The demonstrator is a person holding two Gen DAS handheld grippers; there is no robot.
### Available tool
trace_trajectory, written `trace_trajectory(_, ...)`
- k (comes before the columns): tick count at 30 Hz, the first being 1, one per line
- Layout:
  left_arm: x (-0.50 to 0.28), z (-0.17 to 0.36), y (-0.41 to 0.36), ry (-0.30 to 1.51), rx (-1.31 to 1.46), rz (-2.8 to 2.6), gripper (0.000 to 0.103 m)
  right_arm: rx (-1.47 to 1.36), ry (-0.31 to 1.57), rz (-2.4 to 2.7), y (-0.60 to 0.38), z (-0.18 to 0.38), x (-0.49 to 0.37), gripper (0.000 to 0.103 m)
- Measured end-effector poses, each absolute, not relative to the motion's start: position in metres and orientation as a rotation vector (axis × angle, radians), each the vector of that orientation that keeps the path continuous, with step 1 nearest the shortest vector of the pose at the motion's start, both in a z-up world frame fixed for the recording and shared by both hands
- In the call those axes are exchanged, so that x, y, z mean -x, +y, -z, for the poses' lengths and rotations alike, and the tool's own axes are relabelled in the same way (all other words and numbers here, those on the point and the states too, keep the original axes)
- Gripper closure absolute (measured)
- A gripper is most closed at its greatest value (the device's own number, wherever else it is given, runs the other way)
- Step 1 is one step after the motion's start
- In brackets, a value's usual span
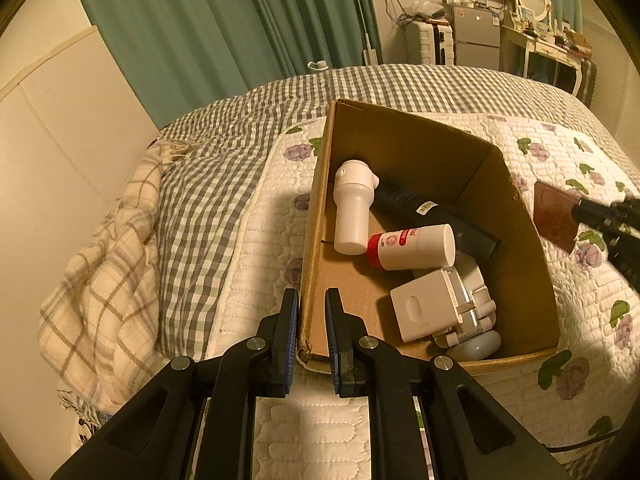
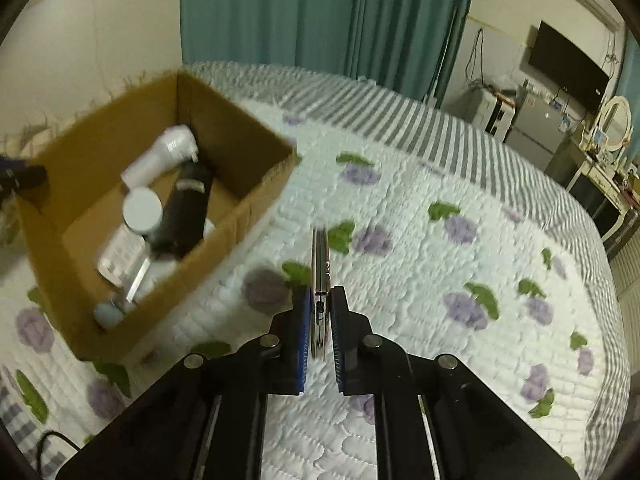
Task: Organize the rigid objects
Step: 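Grasp the pink rose-printed card case by its edge with the right tool, then lower the pink card case into the box with the right tool and release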
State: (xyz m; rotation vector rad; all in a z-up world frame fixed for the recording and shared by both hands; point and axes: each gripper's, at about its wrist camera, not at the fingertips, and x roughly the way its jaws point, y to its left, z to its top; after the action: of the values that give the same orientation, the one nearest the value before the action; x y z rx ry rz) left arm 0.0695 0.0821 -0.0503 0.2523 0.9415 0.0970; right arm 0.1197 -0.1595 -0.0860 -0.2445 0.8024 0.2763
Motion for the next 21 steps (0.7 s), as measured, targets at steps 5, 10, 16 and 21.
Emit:
trace_trajectory(5, -0.069, 0.05, 0.083, 0.941, -0.25, -0.093, 0.091, 0.261, 0.724, -0.289, -0.153, 0.048, -0.112, 0.094)
trace_trajectory(10, -0.069, 0.05, 0.083, 0.94, -0.248, -0.089, 0.09, 0.276, 0.648, -0.335, -0.135, 0.004, -0.108, 0.094)
trace_trajectory(16, -0.068, 0.05, 0.083, 0.939, -0.247, -0.086, 0.09, 0.284, 0.611, -0.423, -0.1, -0.015, -0.105, 0.094)
trace_trajectory(21, -0.068, 0.05, 0.083, 0.939, -0.249, -0.085, 0.09, 0.277, 0.63, -0.512, -0.066, -0.003, -0.103, 0.094)
